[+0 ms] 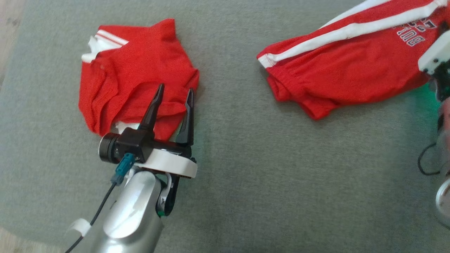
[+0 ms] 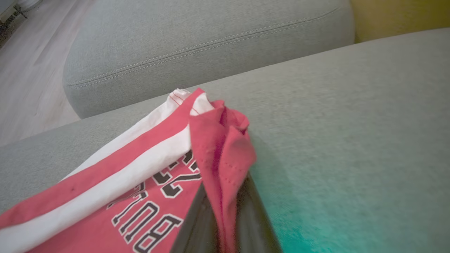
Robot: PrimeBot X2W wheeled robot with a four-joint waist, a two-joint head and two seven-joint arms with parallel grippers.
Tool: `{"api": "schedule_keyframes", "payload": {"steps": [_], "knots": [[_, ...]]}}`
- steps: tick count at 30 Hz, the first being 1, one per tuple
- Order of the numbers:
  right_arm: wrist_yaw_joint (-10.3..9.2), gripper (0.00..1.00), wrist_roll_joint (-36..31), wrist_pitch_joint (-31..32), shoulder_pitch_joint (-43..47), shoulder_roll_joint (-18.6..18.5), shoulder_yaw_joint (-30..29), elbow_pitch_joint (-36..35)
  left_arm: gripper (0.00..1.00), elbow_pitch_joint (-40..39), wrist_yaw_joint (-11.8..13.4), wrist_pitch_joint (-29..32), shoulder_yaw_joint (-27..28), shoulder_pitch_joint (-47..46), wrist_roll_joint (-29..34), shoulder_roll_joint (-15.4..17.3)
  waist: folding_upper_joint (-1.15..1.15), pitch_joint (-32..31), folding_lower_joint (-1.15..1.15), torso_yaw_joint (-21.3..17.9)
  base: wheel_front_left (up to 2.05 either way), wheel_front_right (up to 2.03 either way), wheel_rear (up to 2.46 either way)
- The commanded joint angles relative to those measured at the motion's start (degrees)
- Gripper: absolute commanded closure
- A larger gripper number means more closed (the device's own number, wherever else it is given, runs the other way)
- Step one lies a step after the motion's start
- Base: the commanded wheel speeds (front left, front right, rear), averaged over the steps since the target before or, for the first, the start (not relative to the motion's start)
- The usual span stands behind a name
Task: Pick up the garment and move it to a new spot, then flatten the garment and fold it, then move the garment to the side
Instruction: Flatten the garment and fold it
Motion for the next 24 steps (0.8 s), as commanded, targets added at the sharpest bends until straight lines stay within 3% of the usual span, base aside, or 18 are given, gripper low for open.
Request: {"api": "schedule_keyframes", "payload": {"steps": [1,14,24], "knots": [[-0.10,1.00,1.19,-1.94,0.79,-0.49,1.32,-1.06,0.00,-1.17,-0.23,-0.53,2.53,0.03,0.56,0.51,0.00,-2.11,0.00,-2.10,0.00,0.00,0.00],[-0.10,1.00,12.26,-12.38,13.25,3.20,8.11,-2.95,0.00,-0.09,-0.65,-0.53,4.63,5.44,1.73,0.66,0.00,-11.06,0.00,-9.83,0.00,0.00,0.00],[-0.10,1.00,19.82,-12.80,26.81,2.12,6.56,-13.14,0.00,0.14,-0.67,-0.53,4.70,7.88,2.20,0.62,0.00,-13.90,0.00,-9.71,0.00,0.00,0.00]]}}
